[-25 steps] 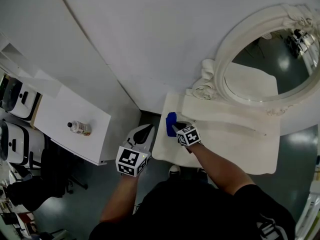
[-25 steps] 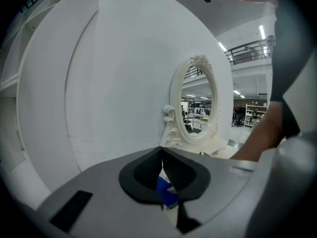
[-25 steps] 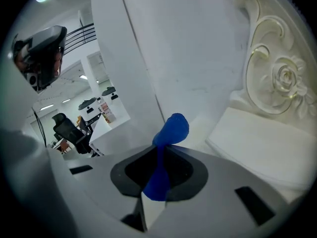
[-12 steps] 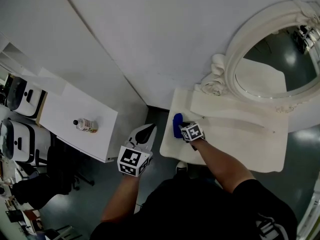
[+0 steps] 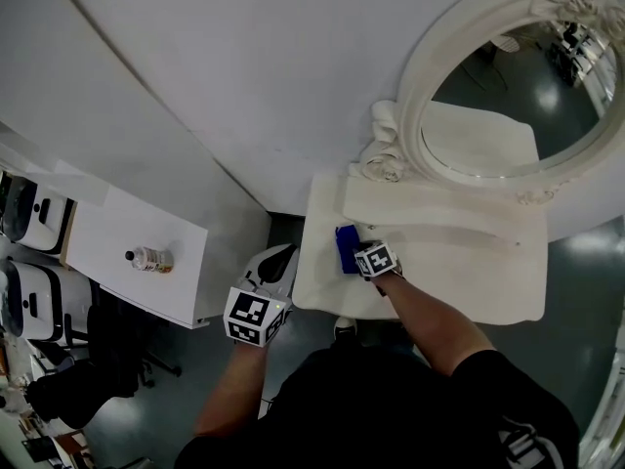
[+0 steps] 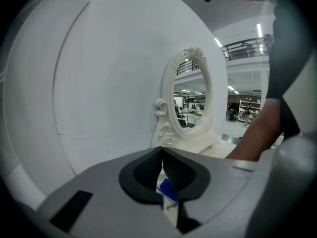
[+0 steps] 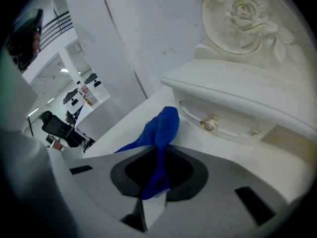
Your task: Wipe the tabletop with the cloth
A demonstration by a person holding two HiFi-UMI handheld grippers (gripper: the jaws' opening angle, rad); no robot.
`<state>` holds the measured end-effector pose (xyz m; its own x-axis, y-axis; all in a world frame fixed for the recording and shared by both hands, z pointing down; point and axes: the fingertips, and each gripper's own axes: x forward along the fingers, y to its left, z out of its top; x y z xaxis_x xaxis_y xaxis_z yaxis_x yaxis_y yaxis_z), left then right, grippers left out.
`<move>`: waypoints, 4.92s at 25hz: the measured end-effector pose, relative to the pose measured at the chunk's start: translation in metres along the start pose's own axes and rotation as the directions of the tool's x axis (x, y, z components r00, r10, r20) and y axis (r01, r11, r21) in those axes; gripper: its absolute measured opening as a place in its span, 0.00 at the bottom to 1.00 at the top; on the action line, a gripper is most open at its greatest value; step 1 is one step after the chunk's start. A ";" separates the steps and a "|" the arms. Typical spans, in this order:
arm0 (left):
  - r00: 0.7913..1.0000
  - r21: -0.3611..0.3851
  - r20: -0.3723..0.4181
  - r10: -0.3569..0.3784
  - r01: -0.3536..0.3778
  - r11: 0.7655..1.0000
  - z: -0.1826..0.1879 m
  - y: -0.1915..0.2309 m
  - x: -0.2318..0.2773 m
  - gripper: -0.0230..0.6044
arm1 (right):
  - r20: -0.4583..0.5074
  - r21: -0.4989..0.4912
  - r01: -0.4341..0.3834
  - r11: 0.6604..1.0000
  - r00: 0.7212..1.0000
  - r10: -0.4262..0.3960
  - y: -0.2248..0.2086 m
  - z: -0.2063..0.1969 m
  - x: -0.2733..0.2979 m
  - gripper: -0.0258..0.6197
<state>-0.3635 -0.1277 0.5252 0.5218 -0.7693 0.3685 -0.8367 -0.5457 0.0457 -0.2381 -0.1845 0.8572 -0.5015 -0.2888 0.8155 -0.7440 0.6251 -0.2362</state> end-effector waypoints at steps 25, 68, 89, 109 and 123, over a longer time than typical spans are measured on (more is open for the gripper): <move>0.974 0.077 -0.057 -0.220 0.224 0.972 0.039 -0.177 0.143 0.06 | -0.032 0.239 0.250 0.938 0.968 -0.250 -0.255 -0.152 -0.167 0.10; 0.936 0.117 -0.090 -0.341 0.350 0.929 0.067 -0.355 0.268 0.06 | -0.153 0.458 0.458 0.762 0.885 -0.440 -0.499 -0.361 -0.384 0.10; 0.993 0.051 -0.008 -0.116 0.116 0.992 0.056 -0.212 0.144 0.06 | 0.074 0.104 0.101 0.989 0.991 -0.109 -0.202 -0.099 -0.229 0.10; 0.990 -0.057 0.025 0.141 -0.139 0.989 0.003 -0.044 -0.009 0.06 | -0.026 -0.046 -0.311 0.949 0.950 0.311 0.124 0.001 -0.044 0.10; 0.992 -0.047 0.061 0.109 -0.106 0.993 -0.003 -0.015 -0.025 0.06 | -0.126 -0.029 -0.213 0.977 0.970 0.207 0.114 -0.056 -0.002 0.10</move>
<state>-0.3644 -0.0996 0.5179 0.4365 -0.8432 0.3138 -0.8944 -0.4444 0.0499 -0.2975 -0.0725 0.8583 -0.5853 -0.0593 0.8087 -0.6074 0.6927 -0.3888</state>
